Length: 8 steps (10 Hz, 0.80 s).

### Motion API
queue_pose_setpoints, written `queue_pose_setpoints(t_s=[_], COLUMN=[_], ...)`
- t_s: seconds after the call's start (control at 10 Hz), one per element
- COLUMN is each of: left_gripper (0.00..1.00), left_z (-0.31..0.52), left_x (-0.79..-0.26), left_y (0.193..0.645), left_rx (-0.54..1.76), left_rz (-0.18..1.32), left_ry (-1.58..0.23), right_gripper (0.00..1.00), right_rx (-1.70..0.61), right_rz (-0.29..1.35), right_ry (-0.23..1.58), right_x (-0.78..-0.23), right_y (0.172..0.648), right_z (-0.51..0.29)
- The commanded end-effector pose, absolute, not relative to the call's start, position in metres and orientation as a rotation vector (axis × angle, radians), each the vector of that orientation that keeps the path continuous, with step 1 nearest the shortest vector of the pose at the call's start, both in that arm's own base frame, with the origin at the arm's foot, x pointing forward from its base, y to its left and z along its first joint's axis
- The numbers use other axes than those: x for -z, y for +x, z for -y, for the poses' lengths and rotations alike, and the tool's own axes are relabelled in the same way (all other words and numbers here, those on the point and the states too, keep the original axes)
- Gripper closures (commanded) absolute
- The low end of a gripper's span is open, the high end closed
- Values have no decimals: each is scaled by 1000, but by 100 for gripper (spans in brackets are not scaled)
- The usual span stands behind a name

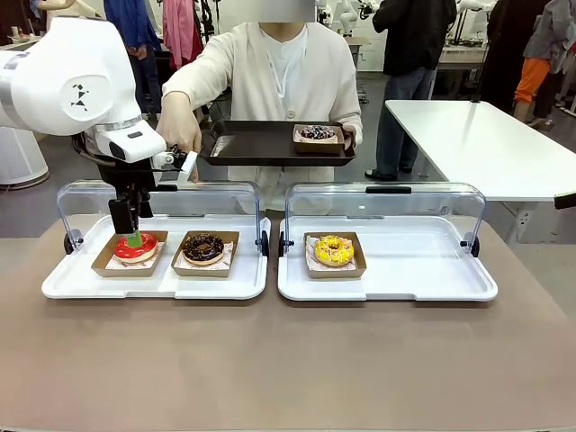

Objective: Provide the desired donut to the person.
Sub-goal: Pick up and lift the Paper togo box containing the Donut pointed at by the person.

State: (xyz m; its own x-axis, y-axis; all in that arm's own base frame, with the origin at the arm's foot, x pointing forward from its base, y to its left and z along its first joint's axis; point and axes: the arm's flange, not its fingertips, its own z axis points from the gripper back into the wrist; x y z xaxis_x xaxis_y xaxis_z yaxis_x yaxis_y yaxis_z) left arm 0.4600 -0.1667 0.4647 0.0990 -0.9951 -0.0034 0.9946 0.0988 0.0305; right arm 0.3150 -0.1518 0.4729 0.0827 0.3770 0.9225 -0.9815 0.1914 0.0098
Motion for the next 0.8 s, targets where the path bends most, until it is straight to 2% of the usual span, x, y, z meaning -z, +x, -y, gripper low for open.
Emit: queue_pose_setpoints(t_s=[0.0,0.5,0.7], left_gripper=[0,0,0], left_z=[167,167,179], left_x=[-465,-465,-442], left_y=[460,460,461], left_rx=[1472,1472,1574], left_rz=[15,18,52], left_ry=[26,27,36], right_gripper=[0,0,0], right_rx=[-1204,-1204,-1204], right_rz=[980,980,980], right_ry=[807,807,807], right_x=[-473,-473,-473], right_y=[317,317,317], right_z=[153,153,153])
